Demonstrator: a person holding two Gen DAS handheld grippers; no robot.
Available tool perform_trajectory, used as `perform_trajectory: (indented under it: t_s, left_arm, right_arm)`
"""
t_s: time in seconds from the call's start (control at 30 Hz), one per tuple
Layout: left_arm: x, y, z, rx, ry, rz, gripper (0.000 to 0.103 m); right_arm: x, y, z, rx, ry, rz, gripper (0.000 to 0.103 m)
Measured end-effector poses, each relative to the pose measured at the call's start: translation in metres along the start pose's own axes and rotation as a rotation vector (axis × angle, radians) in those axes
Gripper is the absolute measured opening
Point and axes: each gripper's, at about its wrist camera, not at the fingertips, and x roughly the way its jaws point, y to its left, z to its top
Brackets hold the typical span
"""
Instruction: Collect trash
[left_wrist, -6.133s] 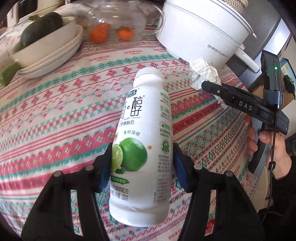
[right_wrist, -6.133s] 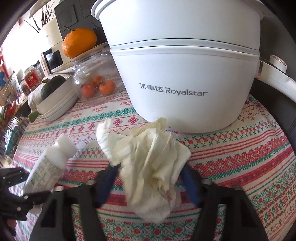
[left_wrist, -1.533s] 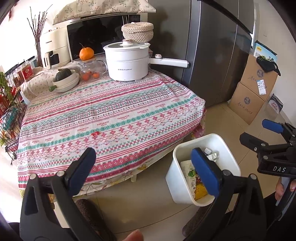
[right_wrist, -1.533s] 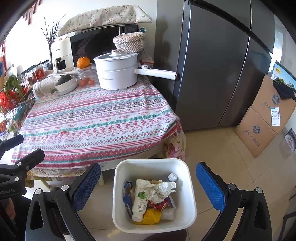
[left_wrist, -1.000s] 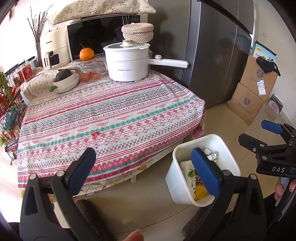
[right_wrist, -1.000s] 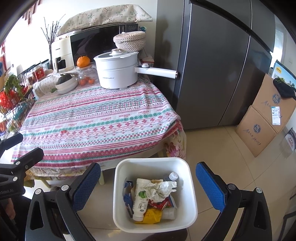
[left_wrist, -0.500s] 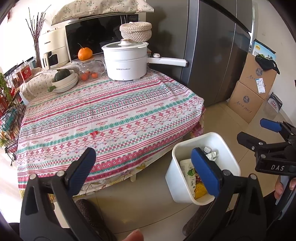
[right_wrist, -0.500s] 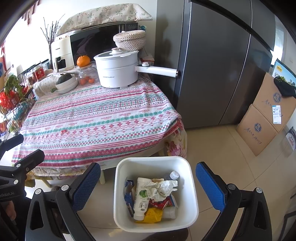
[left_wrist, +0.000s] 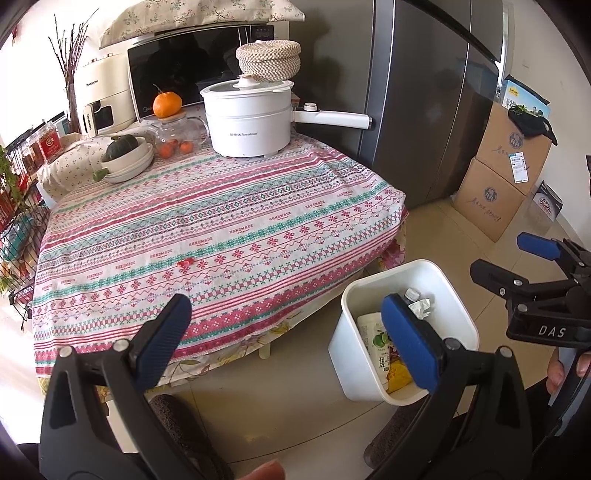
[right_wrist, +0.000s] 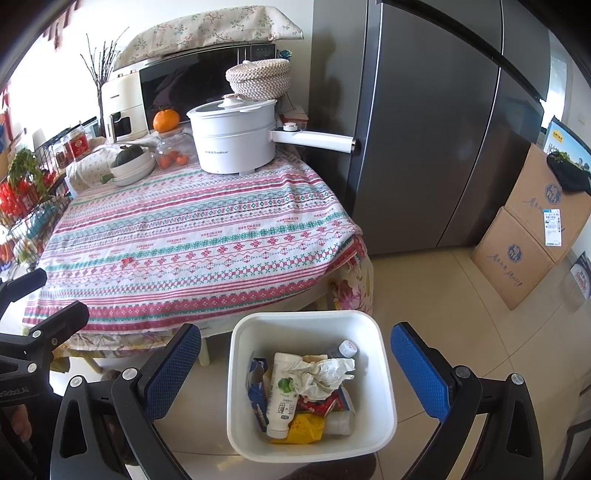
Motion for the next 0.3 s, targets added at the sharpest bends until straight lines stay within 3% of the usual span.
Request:
perform_trajectory:
  t_s: [0.3]
  left_arm:
    - [0.0031, 0.0025, 0.0004, -0.026, 0.021, -0.051, 0.102]
  right_arm:
    - [0.0001, -0.0002, 0.0003, 0.002, 0.001, 0.0, 0.103]
